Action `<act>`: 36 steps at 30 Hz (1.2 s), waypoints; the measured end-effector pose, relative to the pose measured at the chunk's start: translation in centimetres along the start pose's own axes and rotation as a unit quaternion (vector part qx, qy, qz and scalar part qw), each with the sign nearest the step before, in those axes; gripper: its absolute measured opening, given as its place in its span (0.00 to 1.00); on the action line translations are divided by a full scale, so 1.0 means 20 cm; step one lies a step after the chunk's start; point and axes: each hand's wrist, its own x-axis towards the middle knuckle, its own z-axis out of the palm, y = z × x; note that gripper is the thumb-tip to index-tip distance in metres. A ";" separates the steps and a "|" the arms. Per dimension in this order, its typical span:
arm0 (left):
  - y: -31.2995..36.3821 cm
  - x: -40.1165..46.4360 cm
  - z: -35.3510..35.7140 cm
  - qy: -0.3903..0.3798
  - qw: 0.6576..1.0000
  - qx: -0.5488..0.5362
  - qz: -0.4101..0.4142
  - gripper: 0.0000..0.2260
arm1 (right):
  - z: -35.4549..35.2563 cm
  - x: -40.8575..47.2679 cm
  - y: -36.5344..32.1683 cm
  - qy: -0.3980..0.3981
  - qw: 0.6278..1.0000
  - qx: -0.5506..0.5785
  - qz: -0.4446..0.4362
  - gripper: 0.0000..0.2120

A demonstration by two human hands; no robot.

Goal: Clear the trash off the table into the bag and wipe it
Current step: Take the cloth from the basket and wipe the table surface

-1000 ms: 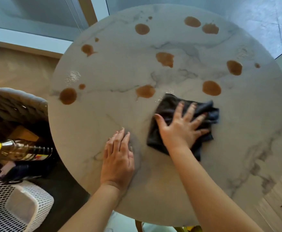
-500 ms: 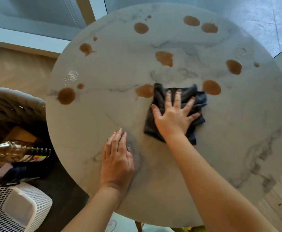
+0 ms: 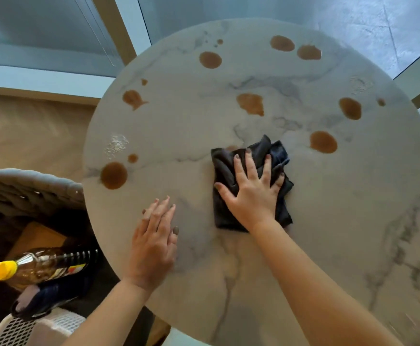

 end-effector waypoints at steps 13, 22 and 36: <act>-0.10 0.03 0.04 -0.040 0.997 0.006 0.070 0.21 | 0.00 0.24 -0.12 0.034 0.994 -0.006 0.100 0.34; -0.07 0.02 0.00 -0.035 0.998 -0.009 0.059 0.22 | -0.05 -0.02 0.12 0.021 0.994 -0.020 0.101 0.31; -0.09 0.04 0.02 -0.003 0.997 -0.021 0.070 0.21 | -0.05 -0.04 0.15 0.030 0.993 -0.020 0.110 0.30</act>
